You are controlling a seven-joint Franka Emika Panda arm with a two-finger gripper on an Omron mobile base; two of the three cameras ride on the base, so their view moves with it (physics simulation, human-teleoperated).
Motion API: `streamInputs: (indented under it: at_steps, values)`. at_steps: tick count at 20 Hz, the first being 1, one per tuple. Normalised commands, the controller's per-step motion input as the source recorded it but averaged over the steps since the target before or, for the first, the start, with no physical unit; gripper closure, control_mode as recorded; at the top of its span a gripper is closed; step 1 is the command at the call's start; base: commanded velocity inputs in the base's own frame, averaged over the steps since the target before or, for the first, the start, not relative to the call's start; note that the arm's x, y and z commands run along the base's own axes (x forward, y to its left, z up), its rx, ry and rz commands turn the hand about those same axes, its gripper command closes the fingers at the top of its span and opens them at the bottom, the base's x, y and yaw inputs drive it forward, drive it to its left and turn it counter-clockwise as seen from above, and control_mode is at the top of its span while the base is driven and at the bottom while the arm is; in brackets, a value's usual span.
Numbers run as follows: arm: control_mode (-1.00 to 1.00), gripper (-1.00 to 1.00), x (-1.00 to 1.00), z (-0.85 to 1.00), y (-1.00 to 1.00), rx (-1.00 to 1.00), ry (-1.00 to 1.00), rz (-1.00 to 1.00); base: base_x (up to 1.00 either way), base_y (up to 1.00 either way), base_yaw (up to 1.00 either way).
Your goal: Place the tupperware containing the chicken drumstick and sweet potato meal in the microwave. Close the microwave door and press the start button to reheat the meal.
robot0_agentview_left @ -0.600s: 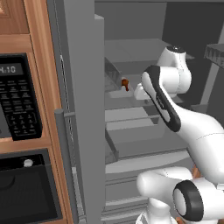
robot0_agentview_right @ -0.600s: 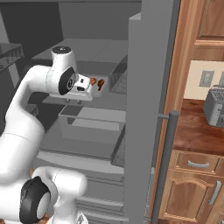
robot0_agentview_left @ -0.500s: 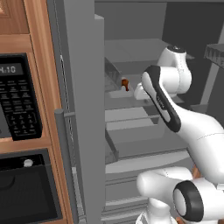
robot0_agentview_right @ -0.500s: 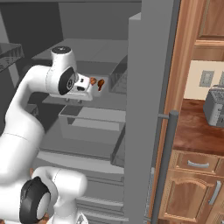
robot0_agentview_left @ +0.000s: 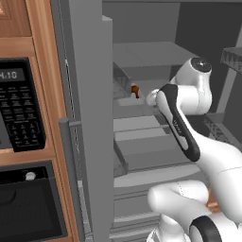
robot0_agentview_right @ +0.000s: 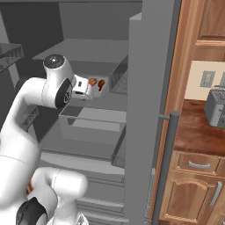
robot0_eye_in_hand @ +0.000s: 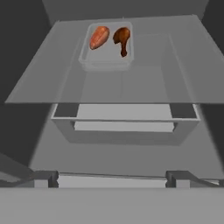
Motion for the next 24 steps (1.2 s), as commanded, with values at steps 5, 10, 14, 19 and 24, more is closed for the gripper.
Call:
streamInputs:
  at_steps: [5,10,14,19,24]
  values:
    - [-1.0,-1.0,0.11,0.0,0.04,0.03,-0.17,-0.1,0.0,0.0,0.0]
    - [-1.0,-1.0,0.19,0.0,0.16,0.03,-0.11,-0.11,0.0,0.0,0.0]
    - [-1.0,-1.0,0.35,-0.02,0.0,0.2,-0.01,-0.09,0.0,0.0,0.0]
    - [-1.0,-1.0,0.46,-0.05,0.0,0.24,0.0,-0.08,0.0,0.0,0.0]
    - [-1.0,-1.0,0.39,0.0,0.12,0.07,0.01,-0.05,0.0,0.0,0.0]
